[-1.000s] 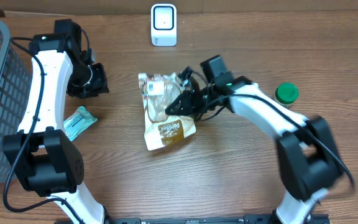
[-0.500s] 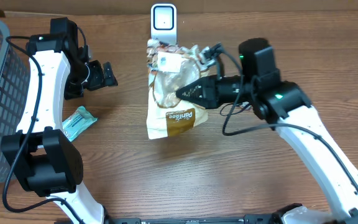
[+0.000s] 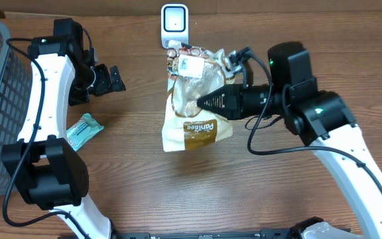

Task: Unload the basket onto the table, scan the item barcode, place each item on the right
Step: 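Carry the brown snack bag up to the scanner with the right gripper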

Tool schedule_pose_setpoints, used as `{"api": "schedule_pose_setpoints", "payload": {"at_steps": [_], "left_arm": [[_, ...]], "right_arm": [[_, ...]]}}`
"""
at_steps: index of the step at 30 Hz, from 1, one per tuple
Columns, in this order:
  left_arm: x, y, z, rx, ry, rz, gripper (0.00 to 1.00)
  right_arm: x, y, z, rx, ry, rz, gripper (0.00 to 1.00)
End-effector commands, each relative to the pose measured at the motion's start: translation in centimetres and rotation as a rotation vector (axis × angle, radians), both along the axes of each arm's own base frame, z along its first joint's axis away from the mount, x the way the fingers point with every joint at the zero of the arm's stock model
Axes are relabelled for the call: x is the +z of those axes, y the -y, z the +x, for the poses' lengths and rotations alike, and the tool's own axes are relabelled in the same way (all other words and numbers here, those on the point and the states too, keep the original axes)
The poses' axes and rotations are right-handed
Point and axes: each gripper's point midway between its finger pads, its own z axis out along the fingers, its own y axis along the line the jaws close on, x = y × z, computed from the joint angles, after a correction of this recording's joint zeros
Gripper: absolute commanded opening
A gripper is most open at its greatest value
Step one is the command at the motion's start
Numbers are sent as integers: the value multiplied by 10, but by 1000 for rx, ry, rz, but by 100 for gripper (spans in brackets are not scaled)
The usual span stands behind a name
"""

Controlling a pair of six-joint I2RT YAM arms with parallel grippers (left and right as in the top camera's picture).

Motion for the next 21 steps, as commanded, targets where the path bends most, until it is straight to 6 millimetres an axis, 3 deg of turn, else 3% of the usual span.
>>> {"api": "schedule_pose_setpoints", "payload": {"at_steps": [1,6,9,18,19,21], "left_arm": [[0,-1,2,-12,3,12,100],[0,-1,2,-12,3,12,100],[0,-1,2,-12,3,12,100],[0,-1,2,-12,3,12,100],[0,-1,2,-12,3,12,100],[0,-1,2,-12,3,12,100]], "right_arm": [[40,16,22,-142,193,-80,4],[34,43,72,-432,374,-327,4],[25,49,110,-586,523,-514,4],[-21,34,231,-771,992,-1035,4],[-28,36,253,-828,1104,-1163,4],[-38,30,270,-809,1217,-1257,4]]}}
